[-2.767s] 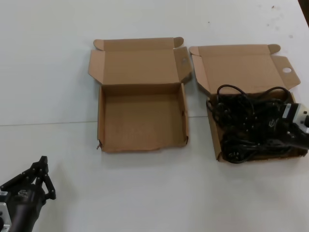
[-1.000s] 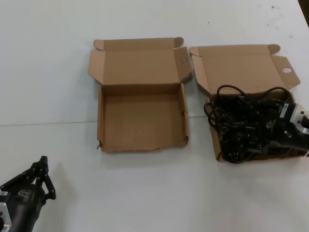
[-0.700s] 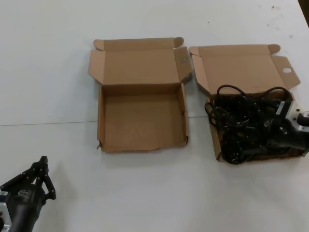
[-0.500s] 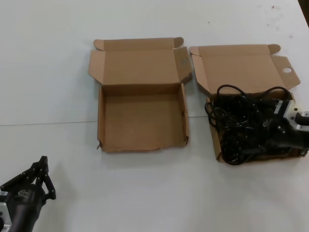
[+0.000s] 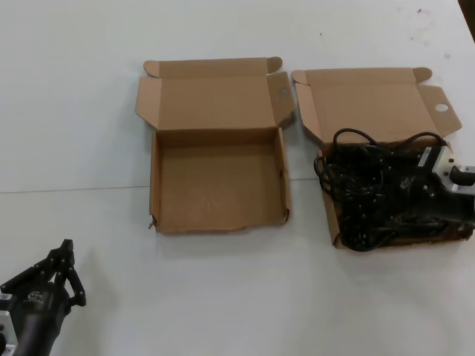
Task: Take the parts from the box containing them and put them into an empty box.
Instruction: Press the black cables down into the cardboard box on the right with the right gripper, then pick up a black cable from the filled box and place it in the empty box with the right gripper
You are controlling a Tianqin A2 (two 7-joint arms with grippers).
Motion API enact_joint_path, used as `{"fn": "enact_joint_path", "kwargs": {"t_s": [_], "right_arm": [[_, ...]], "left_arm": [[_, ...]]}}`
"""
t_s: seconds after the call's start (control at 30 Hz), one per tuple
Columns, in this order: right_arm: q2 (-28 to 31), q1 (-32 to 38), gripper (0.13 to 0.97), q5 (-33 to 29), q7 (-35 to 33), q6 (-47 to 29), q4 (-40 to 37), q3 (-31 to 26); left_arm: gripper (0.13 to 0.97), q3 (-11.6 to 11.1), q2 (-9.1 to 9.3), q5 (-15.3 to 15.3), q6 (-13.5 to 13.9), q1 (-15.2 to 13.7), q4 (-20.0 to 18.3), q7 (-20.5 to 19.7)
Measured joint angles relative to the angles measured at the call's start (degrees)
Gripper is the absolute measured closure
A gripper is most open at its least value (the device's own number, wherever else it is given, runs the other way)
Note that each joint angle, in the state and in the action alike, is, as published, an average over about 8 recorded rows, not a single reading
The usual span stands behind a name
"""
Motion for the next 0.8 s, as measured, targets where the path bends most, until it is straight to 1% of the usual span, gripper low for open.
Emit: {"fn": "enact_joint_path", "kwargs": {"t_s": [0.07,0.33,0.37,0.63,0.8], "right_arm": [[-0.1,0.1,0.512,0.0,0.0,0.1,-0.2,0.0],[-0.6,0.3,0.673,-0.1,0.0,0.5,-1.1,0.1],[-0.6,0.3,0.673,-0.1,0.0,0.5,-1.2,0.1],[-0.7,0.4,0.828,-0.1,0.0,0.9,-1.5,0.1],[-0.2,0.2,0.857,0.0,0.0,0.8,-0.5,0.4]], "left_arm": [[0.941,0.0,0.0,0.0,0.0,0.0,0.0,0.0],[0.941,0.0,0.0,0.0,0.0,0.0,0.0,0.0],[0.941,0.0,0.0,0.0,0.0,0.0,0.0,0.0],[0.941,0.0,0.0,0.0,0.0,0.0,0.0,0.0],[0.941,0.0,0.0,0.0,0.0,0.0,0.0,0.0]]}}
